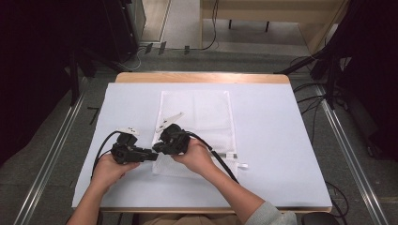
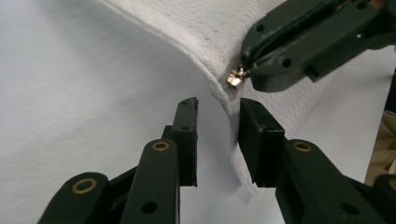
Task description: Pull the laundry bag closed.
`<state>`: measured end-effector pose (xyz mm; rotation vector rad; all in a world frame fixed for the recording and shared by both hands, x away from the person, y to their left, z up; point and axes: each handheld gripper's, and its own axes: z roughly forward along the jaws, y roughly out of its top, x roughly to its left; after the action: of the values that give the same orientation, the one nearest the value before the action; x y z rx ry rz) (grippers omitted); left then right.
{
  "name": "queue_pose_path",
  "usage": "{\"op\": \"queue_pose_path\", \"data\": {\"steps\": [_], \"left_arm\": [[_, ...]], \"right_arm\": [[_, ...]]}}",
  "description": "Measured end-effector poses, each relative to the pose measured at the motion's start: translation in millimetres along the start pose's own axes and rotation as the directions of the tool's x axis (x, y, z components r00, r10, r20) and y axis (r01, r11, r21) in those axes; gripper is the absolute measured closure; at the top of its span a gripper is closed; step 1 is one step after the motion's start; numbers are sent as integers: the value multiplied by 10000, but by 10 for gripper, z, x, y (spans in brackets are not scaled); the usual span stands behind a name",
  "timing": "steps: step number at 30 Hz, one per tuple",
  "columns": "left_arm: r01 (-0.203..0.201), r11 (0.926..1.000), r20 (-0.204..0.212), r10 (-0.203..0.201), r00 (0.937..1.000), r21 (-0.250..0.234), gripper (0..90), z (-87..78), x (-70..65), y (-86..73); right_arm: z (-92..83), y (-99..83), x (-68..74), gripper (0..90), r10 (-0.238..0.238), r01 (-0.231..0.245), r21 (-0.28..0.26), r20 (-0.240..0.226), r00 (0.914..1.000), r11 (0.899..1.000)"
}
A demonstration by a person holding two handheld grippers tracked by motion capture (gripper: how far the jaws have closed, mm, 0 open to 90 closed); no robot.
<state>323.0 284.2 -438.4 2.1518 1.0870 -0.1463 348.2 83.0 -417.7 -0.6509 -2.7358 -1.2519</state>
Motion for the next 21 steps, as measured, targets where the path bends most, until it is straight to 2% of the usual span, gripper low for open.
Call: {"op": "queue_pose_path", "data": {"steps": [2, 12, 15, 21], "left_arm": [[-200, 9998, -67, 200, 9998, 37, 719, 1, -15, -3], [-545, 9985, -148, 546, 9984, 61, 775, 12, -45, -1], [-674, 9977, -161, 676, 9976, 103, 854, 7, -53, 1], [-569, 9982, -108, 571, 9983, 164, 875, -5, -51, 14]], "right_arm": [[-4, -5, 13, 874, -34, 35, 119, -153, 9999, 9999], [10, -17, 19, 874, -224, 233, 257, -375, 9990, 9994], [21, -22, 10, 875, -170, 186, 290, -537, 9984, 9994], [18, -30, -10, 875, -78, 100, 339, -647, 9979, 9994]]}}
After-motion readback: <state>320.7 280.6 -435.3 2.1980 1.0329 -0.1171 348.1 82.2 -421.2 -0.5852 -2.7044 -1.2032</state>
